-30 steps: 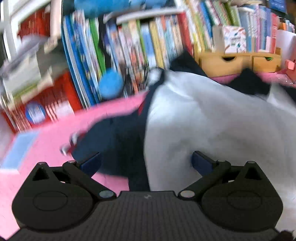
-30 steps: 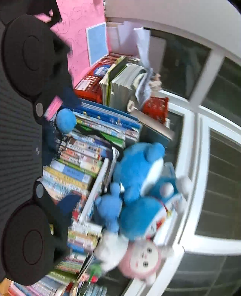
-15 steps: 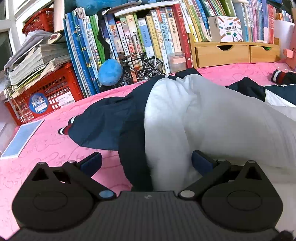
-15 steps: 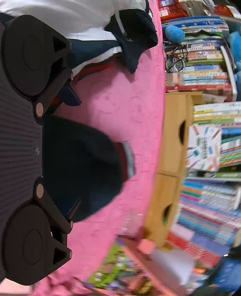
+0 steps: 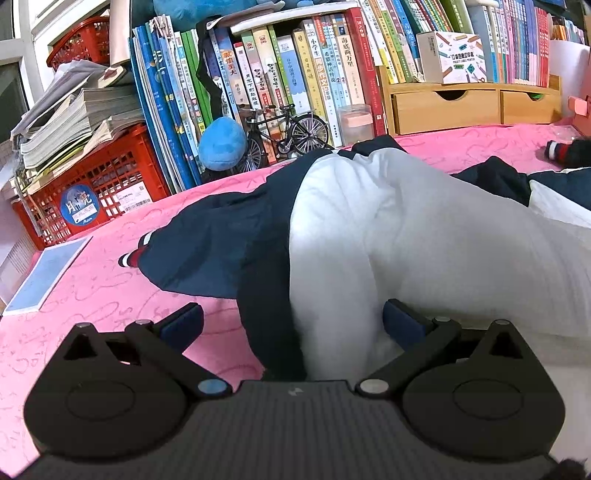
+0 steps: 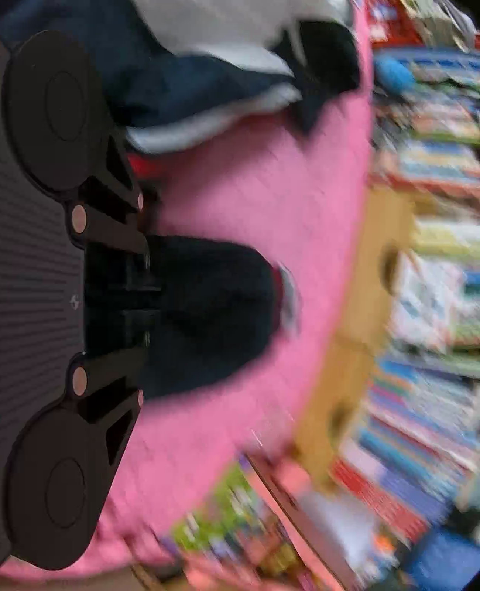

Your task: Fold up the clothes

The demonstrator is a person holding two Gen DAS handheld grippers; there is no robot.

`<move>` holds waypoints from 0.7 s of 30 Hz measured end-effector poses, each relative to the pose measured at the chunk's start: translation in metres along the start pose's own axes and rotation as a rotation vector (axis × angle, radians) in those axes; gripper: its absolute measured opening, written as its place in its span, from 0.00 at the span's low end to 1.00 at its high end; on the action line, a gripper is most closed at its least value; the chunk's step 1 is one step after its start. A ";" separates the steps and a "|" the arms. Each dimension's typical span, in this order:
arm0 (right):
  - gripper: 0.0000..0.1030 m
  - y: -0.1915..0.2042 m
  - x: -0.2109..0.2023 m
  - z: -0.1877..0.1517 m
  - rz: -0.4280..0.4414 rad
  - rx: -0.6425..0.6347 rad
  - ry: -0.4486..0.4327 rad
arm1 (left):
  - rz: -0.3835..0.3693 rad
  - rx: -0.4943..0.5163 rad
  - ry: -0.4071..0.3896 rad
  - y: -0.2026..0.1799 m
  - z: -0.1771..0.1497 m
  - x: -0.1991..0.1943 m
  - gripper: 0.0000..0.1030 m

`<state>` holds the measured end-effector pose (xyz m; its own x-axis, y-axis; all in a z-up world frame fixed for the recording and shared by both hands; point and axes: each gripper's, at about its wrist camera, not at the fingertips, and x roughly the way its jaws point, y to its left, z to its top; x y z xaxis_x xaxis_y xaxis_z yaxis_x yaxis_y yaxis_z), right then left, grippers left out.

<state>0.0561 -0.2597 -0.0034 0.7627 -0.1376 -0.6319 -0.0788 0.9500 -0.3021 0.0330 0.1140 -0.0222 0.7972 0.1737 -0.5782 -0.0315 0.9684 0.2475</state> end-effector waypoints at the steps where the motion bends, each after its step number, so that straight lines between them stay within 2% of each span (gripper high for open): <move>1: 0.08 -0.012 -0.005 0.007 -0.109 -0.004 -0.054 | 0.000 0.000 0.001 0.000 0.000 0.000 1.00; 3: 0.08 -0.044 -0.012 0.017 -0.358 0.018 -0.135 | -0.001 -0.001 0.002 0.000 0.000 0.000 1.00; 4: 0.08 -0.060 -0.017 0.020 -0.443 0.062 -0.162 | -0.001 -0.002 0.003 0.000 0.000 0.000 1.00; 5: 0.09 -0.076 -0.024 0.021 -0.486 0.125 -0.190 | -0.002 -0.003 0.003 0.000 0.000 0.000 1.00; 6: 0.14 -0.087 -0.033 0.020 -0.485 0.183 -0.216 | -0.002 -0.004 0.004 0.000 0.001 0.000 1.00; 8: 0.44 -0.087 -0.053 0.017 -0.373 0.204 -0.246 | -0.002 -0.004 0.004 0.000 0.001 0.000 1.00; 9: 0.79 -0.086 -0.063 0.015 -0.312 0.210 -0.259 | -0.002 -0.004 0.004 0.000 0.001 0.000 1.00; 10: 0.89 -0.078 -0.072 0.014 -0.252 0.197 -0.278 | -0.005 -0.001 0.003 0.002 0.001 0.000 1.00; 12: 0.89 -0.046 -0.095 0.015 -0.156 0.107 -0.350 | -0.003 0.001 0.002 0.001 0.001 0.000 1.00; 15: 1.00 0.013 -0.132 0.009 0.012 -0.114 -0.433 | 0.001 0.006 0.001 0.000 0.001 0.000 1.00; 16: 1.00 0.034 -0.143 0.005 0.076 -0.193 -0.450 | 0.001 0.006 0.001 0.000 0.001 0.000 1.00; 18: 1.00 0.072 -0.143 0.004 0.204 -0.306 -0.418 | 0.000 0.006 0.001 0.000 0.001 0.000 1.00; 21: 1.00 0.112 -0.103 0.013 0.216 -0.393 -0.335 | -0.003 0.011 0.002 0.001 0.002 0.000 1.00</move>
<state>-0.0228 -0.1353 0.0367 0.8600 0.2063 -0.4667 -0.4404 0.7623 -0.4744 0.0339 0.1146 -0.0205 0.7962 0.1715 -0.5802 -0.0226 0.9668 0.2547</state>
